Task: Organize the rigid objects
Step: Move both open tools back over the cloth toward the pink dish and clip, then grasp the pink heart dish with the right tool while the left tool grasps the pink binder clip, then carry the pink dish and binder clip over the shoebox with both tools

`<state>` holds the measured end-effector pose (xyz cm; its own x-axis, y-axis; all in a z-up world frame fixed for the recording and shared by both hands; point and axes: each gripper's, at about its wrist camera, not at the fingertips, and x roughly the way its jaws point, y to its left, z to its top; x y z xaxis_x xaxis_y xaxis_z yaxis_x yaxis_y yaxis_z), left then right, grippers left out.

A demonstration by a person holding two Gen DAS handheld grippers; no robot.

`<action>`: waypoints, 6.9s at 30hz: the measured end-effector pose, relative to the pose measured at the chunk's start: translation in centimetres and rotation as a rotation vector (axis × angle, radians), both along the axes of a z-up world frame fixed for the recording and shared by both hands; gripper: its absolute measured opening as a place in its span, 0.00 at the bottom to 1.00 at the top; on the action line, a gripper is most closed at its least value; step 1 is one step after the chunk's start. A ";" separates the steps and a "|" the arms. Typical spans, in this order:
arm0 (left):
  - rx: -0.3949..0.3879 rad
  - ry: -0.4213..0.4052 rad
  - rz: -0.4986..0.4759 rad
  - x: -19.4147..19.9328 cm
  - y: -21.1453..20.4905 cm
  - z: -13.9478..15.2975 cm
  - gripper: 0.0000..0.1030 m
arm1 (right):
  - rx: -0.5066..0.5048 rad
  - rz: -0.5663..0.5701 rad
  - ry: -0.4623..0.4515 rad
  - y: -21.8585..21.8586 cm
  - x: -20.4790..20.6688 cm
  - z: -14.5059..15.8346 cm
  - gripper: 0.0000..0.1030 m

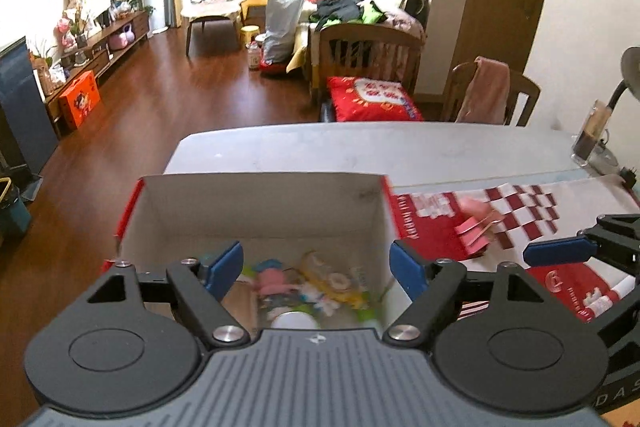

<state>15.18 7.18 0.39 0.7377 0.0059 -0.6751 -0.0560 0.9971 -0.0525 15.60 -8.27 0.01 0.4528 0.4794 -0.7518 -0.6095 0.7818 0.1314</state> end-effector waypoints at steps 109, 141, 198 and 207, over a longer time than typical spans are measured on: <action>-0.156 0.139 -0.060 13.7 -19.2 -15.0 0.31 | 0.046 -0.374 0.261 -19.4 15.4 -8.1 0.65; -0.196 0.115 -0.052 1.7 -12.1 -4.2 0.31 | -0.051 -0.132 0.115 -14.2 2.1 -0.8 0.65; 0.031 0.218 -0.002 9.3 12.2 -9.1 0.31 | -0.214 -0.060 0.064 14.8 6.4 -8.6 0.65; 0.027 0.293 -0.026 10.1 12.1 -10.4 0.31 | -0.237 -0.058 0.098 15.4 6.5 -9.5 0.65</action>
